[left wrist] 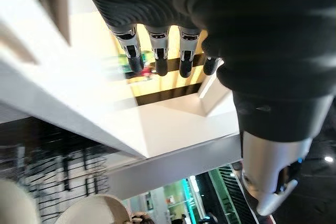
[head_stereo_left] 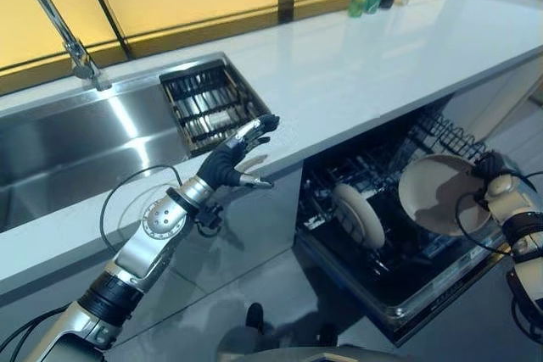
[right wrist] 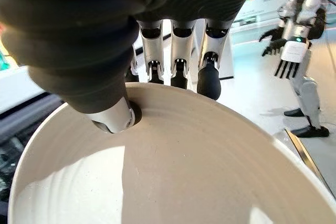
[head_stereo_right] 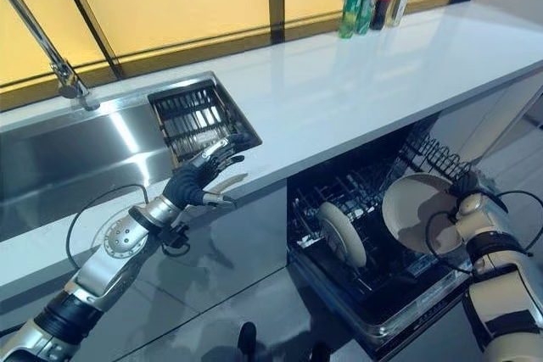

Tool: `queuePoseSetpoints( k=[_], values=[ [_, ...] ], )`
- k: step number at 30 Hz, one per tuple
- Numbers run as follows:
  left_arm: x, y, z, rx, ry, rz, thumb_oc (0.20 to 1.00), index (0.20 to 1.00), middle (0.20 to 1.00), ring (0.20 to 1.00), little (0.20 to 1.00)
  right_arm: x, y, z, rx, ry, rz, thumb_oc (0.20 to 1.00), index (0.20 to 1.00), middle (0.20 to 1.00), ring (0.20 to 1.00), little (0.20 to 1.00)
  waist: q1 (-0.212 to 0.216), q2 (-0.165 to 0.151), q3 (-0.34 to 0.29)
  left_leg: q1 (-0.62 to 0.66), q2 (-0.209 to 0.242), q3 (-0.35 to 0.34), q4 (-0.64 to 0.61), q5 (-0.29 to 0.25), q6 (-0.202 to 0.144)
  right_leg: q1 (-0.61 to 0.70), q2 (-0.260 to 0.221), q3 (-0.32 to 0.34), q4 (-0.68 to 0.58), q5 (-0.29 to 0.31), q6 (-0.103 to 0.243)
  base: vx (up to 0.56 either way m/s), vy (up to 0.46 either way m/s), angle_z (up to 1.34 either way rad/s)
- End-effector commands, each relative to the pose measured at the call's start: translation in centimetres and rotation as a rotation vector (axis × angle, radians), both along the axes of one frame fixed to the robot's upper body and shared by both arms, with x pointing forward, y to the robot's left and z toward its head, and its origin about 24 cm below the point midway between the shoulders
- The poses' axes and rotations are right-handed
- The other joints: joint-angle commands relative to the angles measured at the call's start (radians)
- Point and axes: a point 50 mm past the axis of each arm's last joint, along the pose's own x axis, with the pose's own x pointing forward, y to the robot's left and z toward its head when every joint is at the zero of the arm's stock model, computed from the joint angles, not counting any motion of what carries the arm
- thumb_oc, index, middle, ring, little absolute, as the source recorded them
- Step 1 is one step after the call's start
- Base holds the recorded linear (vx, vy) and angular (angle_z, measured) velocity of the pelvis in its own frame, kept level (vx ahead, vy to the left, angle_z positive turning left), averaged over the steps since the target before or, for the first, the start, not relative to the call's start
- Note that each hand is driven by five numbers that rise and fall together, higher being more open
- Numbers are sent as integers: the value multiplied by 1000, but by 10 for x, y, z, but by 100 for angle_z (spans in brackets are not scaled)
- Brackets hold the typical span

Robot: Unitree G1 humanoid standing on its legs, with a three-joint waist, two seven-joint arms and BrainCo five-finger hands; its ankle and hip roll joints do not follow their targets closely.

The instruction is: Pick up plates and place into dishwasher.

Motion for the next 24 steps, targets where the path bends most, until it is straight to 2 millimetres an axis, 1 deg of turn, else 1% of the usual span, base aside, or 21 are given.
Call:
queuePoseSetpoints(
  k=[1, 5, 6, 8, 10, 16, 19, 24],
  values=[
    [1, -19, 39, -45, -151, -81, 1000, 1000, 1000, 1000, 1000, 27, 4, 93, -153, -275, 42, 200, 200, 200, 200, 200, 35, 0, 125, -98, -47, 6, 308, -290, 46, -115, -86, 14, 309, -225, 25, 0, 0, 0],
    [-1, -22, 40, -54, -166, -93, 1000, 1000, 1000, 1000, 1000, 26, 2, 114, -218, -354, 22, 200, 200, 200, 200, 200, 35, 19, 166, -135, -64, -7, 328, -289, 52, -140, -84, 14, 327, -232, 13, -89, 12, 3],
    [-1, -21, 41, -52, -181, -93, 1000, 1000, 1000, 1000, 1000, 26, 1, 127, -239, -389, 10, 200, 200, 200, 200, 200, 35, 26, 182, -151, -67, -11, 334, -286, 52, -155, -86, 11, 337, -233, 10, -110, 9, 5],
    [-1, -21, 43, -52, -191, -94, 1000, 1000, 1000, 1000, 1000, 25, 1, 136, -269, -419, -4, 200, 200, 200, 200, 200, 35, 31, 194, -163, -70, -14, 337, -283, 53, -167, -87, 9, 344, -234, 8, -86, 2, 8],
    [-2, -20, 46, -54, -204, -98, 1000, 1000, 1000, 1000, 1000, 23, 0, 152, -313, -472, -22, 200, 200, 200, 200, 200, 35, 37, 210, -175, -73, -17, 335, -274, 53, -176, -87, 3, 343, -231, 5, -62, -4, 10],
    [-6, -14, 52, -58, -237, -86, 1000, 1000, 1000, 1000, 1000, 19, 11, 192, -428, -613, -24, 200, 200, 200, 200, 200, 25, 46, 232, -198, -79, -16, 312, -253, 53, -212, -88, -3, 348, -227, 2, -51, 9, 2],
    [-5, -13, 52, -63, -236, -82, 1000, 1000, 1000, 1000, 1000, 22, 17, 197, -476, -601, 5, 200, 200, 200, 200, 200, 25, 45, 231, -205, -80, -17, 314, -250, 52, -218, -92, -6, 353, -228, 1, 0, 0, 0],
    [-5, -13, 54, -76, -237, -86, 1000, 1000, 1000, 1000, 1000, 27, 25, 195, -571, -518, 61, 200, 200, 200, 200, 200, 28, 45, 229, -207, -81, -13, 319, -251, 52, -220, -95, -12, 357, -231, -1, 0, 0, 0]
  ],
)
